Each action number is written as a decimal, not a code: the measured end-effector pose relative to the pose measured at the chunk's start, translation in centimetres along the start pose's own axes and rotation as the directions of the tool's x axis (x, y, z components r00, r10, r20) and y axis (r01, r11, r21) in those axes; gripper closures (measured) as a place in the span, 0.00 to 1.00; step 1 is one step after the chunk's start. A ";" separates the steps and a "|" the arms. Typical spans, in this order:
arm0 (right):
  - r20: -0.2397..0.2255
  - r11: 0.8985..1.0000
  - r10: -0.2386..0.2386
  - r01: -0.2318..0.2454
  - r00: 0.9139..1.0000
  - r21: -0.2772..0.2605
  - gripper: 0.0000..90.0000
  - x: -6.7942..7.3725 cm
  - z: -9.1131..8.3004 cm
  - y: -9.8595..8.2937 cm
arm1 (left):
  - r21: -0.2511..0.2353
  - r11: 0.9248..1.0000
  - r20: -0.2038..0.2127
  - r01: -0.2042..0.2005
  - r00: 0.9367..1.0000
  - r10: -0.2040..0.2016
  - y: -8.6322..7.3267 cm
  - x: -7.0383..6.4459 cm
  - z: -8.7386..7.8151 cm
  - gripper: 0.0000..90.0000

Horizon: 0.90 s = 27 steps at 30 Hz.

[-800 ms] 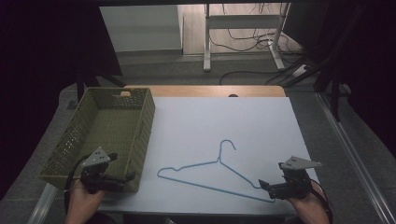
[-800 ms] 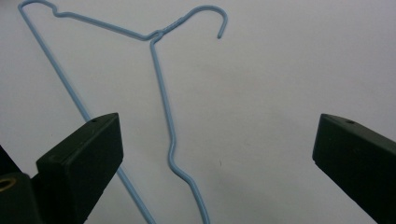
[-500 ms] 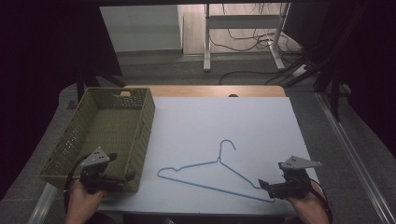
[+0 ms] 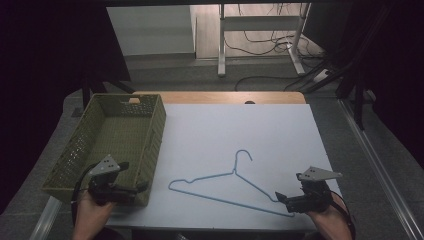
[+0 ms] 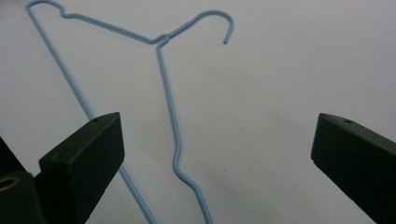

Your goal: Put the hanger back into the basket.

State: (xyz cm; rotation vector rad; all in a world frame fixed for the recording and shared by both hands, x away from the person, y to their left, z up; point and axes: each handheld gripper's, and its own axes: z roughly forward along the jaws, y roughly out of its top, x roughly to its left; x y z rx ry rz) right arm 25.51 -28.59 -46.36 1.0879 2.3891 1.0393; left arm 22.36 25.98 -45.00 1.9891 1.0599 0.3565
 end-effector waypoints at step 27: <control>-0.069 1.000 0.010 -0.008 0.998 0.027 0.00 1.1 1.5 2.3 | 0.010 0.991 0.141 -0.132 0.981 0.129 2.7 -5.2 3.7 0.02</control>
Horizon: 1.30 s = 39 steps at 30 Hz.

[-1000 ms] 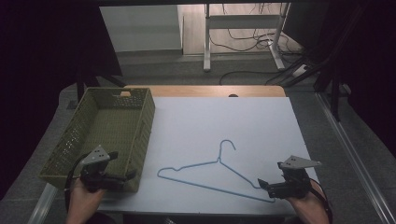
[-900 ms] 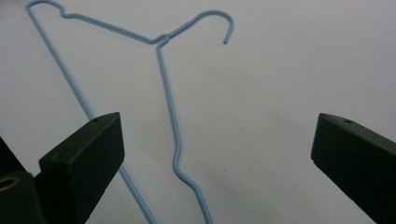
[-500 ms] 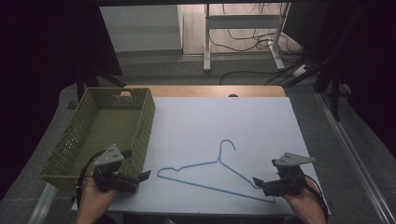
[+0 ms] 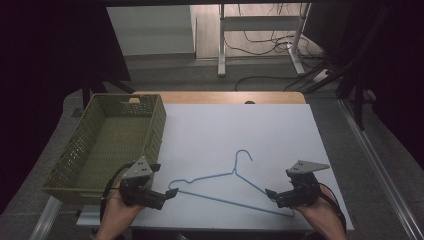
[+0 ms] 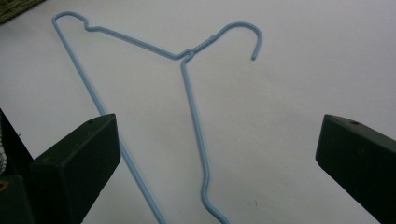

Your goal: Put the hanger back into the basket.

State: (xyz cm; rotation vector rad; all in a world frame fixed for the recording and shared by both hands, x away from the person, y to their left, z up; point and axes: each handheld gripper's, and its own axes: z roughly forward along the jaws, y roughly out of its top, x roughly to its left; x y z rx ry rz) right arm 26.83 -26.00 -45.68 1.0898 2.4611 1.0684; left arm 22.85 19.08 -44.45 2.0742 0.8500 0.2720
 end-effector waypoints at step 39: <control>-0.095 0.976 -0.122 0.137 0.988 0.170 0.60 1.0 8.1 3.5 | 0.070 0.997 0.094 -0.014 0.996 0.008 2.5 0.6 10.2 0.00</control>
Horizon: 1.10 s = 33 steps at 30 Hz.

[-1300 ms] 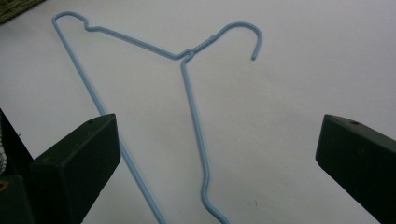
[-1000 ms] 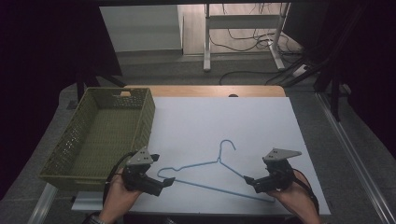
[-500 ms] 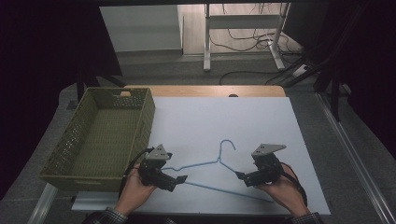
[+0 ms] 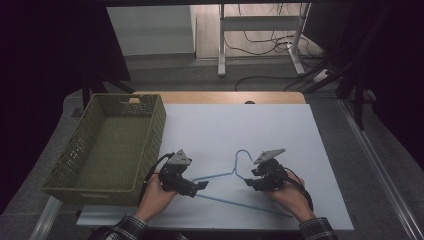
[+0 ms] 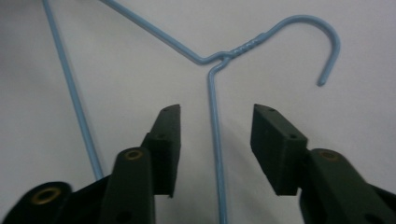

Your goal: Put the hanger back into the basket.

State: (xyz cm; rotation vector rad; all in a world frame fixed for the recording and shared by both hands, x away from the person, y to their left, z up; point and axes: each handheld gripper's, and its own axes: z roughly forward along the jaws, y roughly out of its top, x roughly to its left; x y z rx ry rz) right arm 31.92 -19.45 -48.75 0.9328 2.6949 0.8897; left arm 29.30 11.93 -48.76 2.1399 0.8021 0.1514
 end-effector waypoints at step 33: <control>0.053 0.995 -0.092 0.090 0.994 0.039 0.96 0.9 1.4 0.5 | 0.099 0.995 0.043 0.012 0.999 -0.016 6.5 0.8 5.9 0.28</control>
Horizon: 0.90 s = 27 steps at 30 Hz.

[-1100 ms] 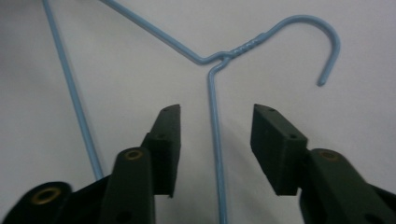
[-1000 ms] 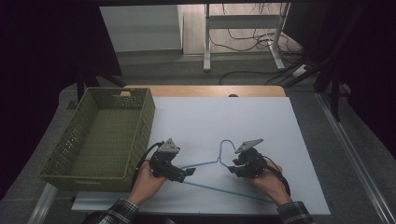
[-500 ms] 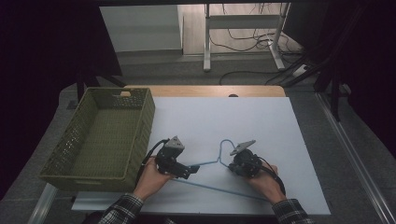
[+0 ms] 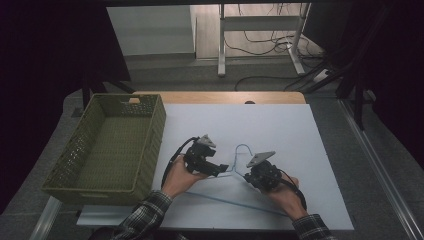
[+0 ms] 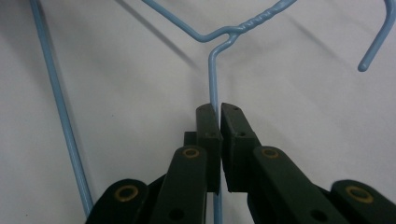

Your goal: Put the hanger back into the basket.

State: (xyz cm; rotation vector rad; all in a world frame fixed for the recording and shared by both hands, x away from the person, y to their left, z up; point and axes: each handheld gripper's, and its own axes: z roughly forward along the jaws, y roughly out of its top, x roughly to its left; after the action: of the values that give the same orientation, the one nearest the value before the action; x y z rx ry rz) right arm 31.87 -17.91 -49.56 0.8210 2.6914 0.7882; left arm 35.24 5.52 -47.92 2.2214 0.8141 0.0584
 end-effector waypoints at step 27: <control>-0.026 0.997 -0.009 0.007 1.000 -0.070 0.87 0.8 -1.7 0.4 | 0.017 0.971 0.268 0.240 0.934 -0.236 1.9 1.7 3.0 0.93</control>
State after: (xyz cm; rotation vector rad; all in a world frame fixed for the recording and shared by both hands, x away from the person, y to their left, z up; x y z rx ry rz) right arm 30.83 -17.95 -47.98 0.7880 2.6716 0.8928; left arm 38.41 3.63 -49.13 2.0413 0.9184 -0.3463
